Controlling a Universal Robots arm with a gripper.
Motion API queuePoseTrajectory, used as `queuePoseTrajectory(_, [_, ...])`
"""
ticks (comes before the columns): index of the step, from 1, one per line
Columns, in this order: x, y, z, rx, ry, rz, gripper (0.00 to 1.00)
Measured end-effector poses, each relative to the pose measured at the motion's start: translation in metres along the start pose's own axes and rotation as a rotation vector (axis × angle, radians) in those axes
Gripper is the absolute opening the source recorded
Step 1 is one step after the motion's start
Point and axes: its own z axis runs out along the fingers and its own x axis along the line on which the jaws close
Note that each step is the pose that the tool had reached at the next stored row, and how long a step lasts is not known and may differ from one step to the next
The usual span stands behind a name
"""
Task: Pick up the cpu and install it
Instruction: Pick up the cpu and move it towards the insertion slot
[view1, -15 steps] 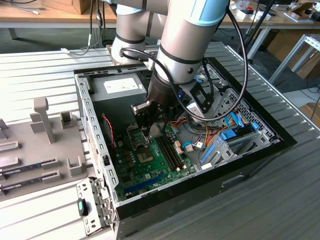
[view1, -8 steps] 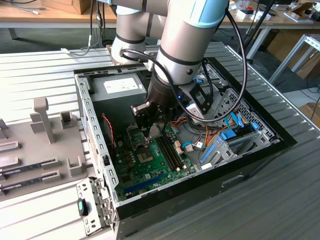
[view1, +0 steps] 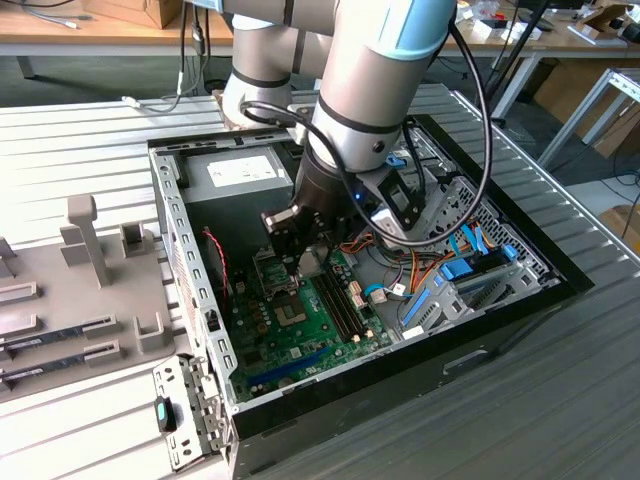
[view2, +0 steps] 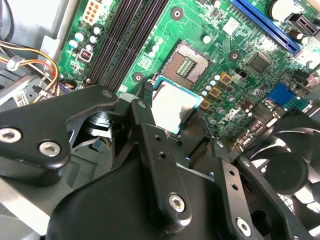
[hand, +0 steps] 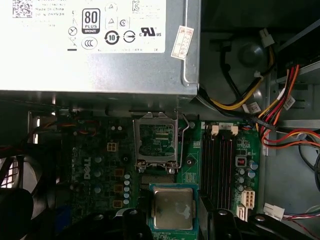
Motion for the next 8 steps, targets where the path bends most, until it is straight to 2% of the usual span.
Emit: queuePoseTrajectory(8, [-0.0001,0.0000,0.0022,-0.0001,0.0000,0.000,0.47])
